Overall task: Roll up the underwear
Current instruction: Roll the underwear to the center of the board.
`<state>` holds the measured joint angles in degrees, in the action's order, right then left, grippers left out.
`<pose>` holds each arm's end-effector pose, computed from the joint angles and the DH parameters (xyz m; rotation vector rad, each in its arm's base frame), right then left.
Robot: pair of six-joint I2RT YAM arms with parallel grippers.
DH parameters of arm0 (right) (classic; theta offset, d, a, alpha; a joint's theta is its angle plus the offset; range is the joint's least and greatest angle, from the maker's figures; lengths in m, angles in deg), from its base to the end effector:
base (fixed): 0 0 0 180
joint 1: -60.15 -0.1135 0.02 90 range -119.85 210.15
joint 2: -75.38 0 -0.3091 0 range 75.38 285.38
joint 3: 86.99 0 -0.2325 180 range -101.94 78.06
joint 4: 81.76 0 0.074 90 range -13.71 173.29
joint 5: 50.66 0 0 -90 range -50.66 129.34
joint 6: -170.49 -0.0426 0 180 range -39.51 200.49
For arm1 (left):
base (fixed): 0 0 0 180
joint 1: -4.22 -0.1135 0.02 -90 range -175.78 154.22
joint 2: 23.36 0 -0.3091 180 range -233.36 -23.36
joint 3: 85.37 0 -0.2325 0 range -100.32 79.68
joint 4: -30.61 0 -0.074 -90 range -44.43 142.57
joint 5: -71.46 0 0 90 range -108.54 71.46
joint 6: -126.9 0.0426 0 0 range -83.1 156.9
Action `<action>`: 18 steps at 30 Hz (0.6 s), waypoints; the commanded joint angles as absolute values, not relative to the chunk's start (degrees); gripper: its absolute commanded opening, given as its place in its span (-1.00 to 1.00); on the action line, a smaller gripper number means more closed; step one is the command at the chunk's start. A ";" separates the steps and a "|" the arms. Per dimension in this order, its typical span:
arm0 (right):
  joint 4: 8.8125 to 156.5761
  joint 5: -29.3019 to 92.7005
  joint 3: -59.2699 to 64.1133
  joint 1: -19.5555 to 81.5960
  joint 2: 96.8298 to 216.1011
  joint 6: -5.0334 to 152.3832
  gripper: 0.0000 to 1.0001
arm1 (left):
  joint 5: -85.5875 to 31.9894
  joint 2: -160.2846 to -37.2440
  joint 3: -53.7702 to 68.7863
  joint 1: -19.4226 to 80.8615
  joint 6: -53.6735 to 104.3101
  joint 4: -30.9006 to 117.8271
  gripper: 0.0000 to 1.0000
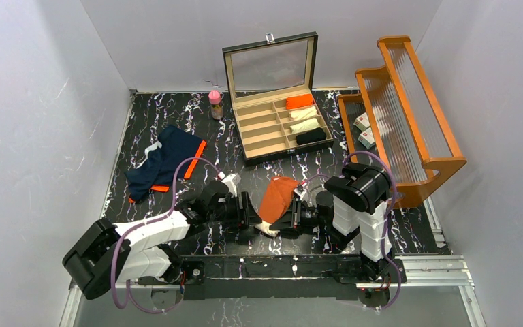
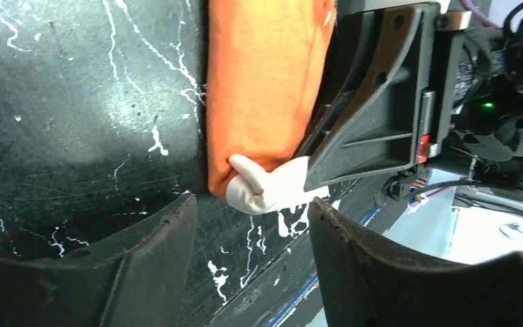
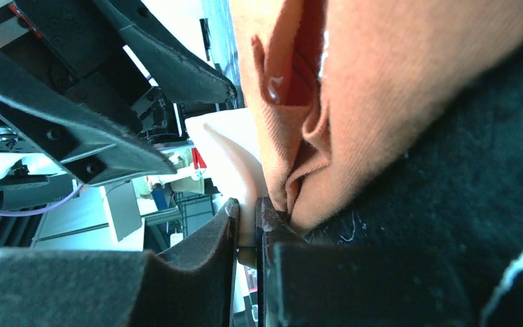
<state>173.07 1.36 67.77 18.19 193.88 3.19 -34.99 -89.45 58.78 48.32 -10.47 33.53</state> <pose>0.1731 0.1909 0.1190 0.1568 2.3990 1.8572 0.1293 -0.1421 0.2162 0.1184 2.3883 -1.1643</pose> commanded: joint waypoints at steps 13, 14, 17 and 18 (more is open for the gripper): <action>184.24 3.95 70.92 18.74 198.98 0.90 -0.84 | -24.85 -97.91 59.28 51.57 -14.59 30.03 -0.10; 183.15 3.95 70.81 18.75 198.23 1.38 -0.83 | -24.01 -98.52 59.08 51.76 -14.83 30.65 -0.13; 180.15 3.84 70.36 18.75 196.06 2.65 -0.74 | -22.25 -99.75 59.49 52.12 -15.34 32.13 -0.22; 179.13 3.82 70.20 18.75 195.25 3.21 -0.69 | -21.86 -100.23 59.70 52.23 -15.36 32.49 -0.25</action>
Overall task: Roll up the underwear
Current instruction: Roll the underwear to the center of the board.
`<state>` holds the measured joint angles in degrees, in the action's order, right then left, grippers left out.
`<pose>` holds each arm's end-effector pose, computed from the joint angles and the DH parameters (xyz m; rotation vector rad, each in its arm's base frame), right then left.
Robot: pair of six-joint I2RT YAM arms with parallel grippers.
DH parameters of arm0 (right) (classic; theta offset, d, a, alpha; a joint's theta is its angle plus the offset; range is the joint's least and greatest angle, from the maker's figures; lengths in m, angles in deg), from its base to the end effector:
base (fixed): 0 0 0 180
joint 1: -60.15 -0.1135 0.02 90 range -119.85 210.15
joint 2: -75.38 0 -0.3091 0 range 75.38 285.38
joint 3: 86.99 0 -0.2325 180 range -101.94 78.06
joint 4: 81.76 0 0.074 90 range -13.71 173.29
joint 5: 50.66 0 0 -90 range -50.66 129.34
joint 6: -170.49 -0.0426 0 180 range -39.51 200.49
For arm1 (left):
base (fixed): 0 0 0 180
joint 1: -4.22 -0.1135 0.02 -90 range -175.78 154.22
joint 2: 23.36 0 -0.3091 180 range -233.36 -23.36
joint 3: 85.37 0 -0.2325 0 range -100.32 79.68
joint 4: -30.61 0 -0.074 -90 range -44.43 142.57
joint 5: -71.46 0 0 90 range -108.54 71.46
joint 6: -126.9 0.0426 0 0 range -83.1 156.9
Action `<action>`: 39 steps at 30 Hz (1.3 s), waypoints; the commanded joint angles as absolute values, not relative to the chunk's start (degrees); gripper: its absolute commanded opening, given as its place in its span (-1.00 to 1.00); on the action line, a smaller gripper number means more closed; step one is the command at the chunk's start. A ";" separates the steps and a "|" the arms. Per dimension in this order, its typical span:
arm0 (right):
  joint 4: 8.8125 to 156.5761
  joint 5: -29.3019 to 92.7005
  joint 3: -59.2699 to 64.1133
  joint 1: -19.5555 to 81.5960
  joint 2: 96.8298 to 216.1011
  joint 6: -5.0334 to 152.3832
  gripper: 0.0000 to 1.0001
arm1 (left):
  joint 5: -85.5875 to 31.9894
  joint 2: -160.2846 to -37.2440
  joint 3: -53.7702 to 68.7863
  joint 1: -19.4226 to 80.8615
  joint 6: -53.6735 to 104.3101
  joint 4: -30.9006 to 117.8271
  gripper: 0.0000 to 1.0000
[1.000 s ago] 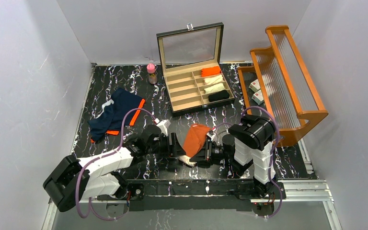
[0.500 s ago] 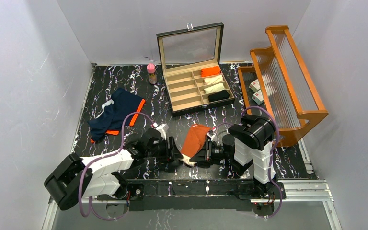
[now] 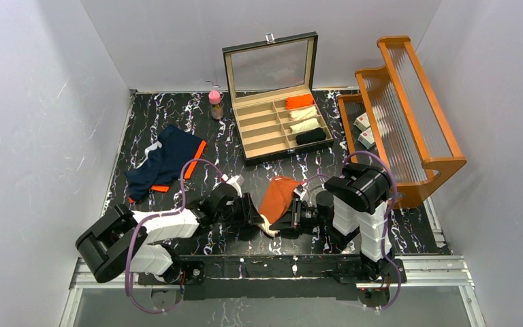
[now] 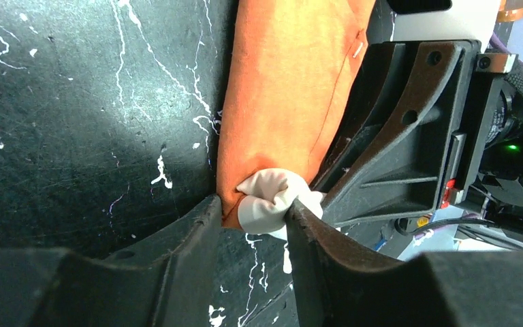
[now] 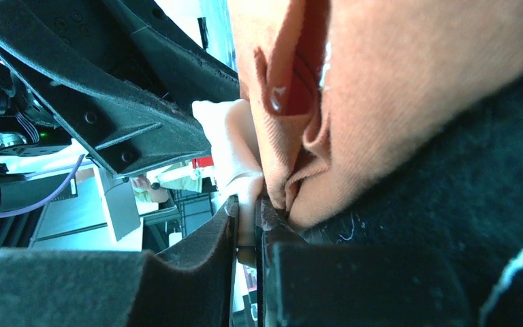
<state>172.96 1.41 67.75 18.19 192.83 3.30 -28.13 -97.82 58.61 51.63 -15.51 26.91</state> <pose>0.1730 0.1908 0.1232 0.1441 2.3798 1.8648 0.1400 -0.1628 0.2007 0.0006 2.4174 -1.0976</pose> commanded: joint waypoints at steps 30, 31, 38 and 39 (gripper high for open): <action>95.51 40.44 53.71 4.72 135.25 70.26 0.28 | -22.60 -109.95 52.43 54.02 -12.52 38.84 -0.53; 96.54 41.18 53.93 3.36 134.35 72.52 0.27 | -22.69 -109.83 52.33 54.05 -12.50 39.01 -0.53; 100.22 44.81 52.70 -5.58 139.34 84.38 0.25 | -22.82 -109.41 51.60 54.14 -12.43 40.17 -0.53; 100.67 46.06 52.42 -6.54 140.89 84.79 0.25 | -22.76 -109.40 51.56 54.14 -12.42 40.25 -0.53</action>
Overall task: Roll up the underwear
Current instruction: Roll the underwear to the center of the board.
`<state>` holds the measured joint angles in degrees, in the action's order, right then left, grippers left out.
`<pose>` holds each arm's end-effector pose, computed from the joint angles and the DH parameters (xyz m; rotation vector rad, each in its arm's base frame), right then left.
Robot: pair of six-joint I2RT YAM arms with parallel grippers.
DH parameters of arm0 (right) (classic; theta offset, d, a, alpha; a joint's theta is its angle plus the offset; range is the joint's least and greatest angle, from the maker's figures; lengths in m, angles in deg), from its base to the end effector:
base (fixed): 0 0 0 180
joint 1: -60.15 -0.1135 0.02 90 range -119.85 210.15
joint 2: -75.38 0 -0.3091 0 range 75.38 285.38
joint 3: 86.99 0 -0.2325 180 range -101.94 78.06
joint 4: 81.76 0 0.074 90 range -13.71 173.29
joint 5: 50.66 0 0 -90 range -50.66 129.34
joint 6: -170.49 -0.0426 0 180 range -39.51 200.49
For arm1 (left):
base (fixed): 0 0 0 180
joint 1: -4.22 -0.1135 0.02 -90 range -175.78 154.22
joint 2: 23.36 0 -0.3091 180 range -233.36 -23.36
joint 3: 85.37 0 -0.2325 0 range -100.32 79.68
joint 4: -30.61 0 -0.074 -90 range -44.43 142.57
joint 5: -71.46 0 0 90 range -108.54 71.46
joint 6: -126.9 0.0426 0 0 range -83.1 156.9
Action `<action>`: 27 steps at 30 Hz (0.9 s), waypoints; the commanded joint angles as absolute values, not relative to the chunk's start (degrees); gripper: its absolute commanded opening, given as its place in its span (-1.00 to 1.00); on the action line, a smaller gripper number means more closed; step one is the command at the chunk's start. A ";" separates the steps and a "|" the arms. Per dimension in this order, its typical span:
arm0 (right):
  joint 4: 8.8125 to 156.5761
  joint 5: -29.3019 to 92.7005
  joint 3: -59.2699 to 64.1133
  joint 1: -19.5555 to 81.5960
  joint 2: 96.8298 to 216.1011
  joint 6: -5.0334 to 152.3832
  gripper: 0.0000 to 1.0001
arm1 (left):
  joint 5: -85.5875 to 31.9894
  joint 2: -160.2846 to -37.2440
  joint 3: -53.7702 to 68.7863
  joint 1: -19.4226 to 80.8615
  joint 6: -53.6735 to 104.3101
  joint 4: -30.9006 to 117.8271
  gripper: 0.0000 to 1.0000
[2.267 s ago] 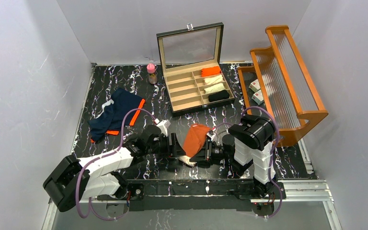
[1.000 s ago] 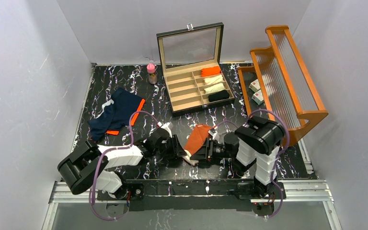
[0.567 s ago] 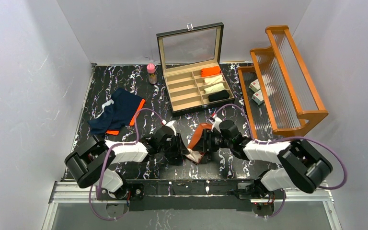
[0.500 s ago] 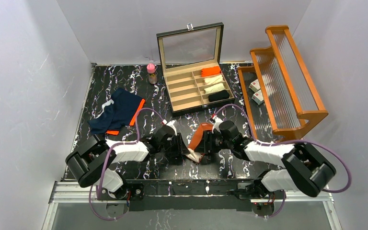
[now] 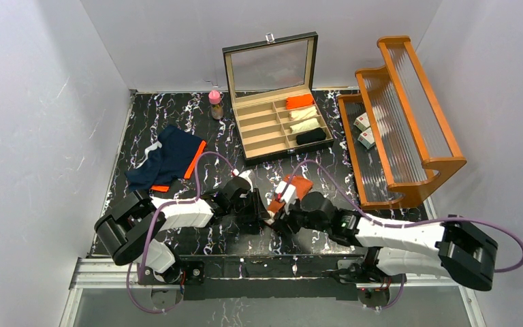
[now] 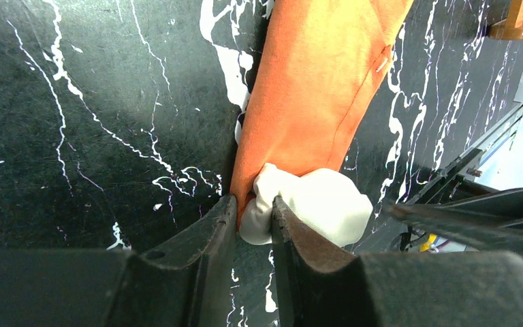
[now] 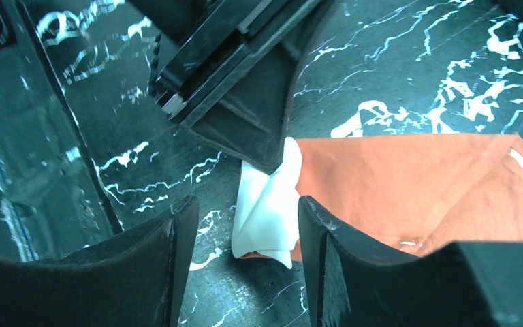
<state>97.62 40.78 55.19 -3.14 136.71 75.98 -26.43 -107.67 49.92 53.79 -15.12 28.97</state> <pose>0.0869 0.1704 0.2443 -1.0004 1.8105 0.7257 0.1642 -0.2018 0.2014 0.0303 2.4693 -1.0412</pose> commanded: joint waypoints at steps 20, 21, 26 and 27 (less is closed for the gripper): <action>106.35 57.46 54.70 -11.60 153.16 87.57 -0.22 | -22.47 -107.59 50.74 54.14 -11.16 42.59 -0.53; 106.62 57.40 54.79 -11.59 153.51 87.60 -0.25 | -22.46 -107.54 50.64 54.14 -11.10 42.70 -0.53; 107.52 57.09 55.47 -11.66 154.03 87.37 -0.65 | -22.26 -107.22 50.34 54.14 -11.00 43.23 -0.52; 107.61 56.63 55.61 -11.66 154.14 87.51 -0.78 | -21.95 -106.84 50.36 54.14 -11.17 43.49 -0.50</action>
